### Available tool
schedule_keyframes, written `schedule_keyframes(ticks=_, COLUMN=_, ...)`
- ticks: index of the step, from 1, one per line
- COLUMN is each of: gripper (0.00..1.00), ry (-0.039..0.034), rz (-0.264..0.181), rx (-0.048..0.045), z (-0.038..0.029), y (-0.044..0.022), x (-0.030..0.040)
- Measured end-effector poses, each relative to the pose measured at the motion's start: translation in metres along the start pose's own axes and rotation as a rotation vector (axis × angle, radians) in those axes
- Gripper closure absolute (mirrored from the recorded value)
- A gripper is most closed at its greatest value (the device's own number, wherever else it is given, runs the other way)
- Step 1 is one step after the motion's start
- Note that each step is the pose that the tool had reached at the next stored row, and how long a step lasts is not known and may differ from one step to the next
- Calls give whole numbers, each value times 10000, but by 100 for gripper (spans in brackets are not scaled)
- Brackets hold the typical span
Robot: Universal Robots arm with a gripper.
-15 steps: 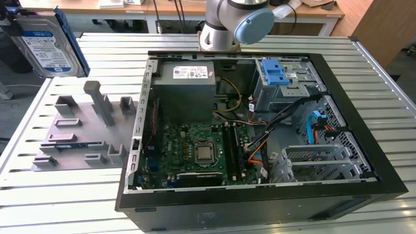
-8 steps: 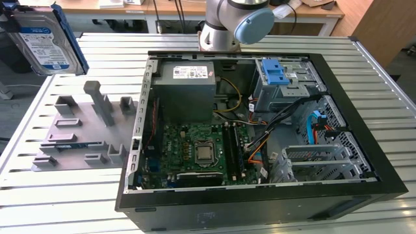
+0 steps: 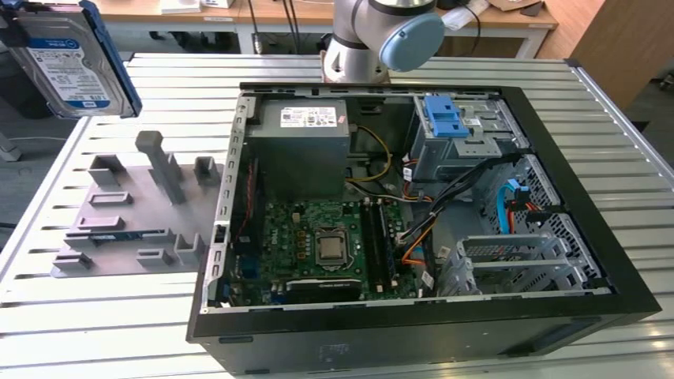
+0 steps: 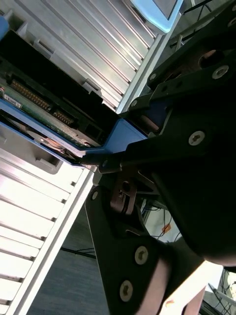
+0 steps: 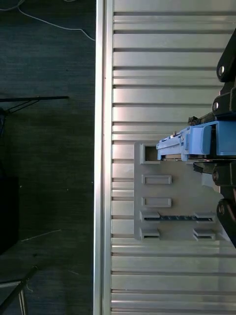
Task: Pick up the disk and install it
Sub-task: 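Pick up the disk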
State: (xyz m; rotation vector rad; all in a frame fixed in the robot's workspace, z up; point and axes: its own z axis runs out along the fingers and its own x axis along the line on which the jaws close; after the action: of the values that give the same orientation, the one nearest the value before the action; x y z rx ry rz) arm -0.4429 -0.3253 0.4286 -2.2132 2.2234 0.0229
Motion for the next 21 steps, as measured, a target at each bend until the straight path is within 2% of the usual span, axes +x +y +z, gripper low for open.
schedule_keyframes(ticks=21, gripper=64, ry=0, rz=0, rx=2, z=-184, y=1, x=-2)
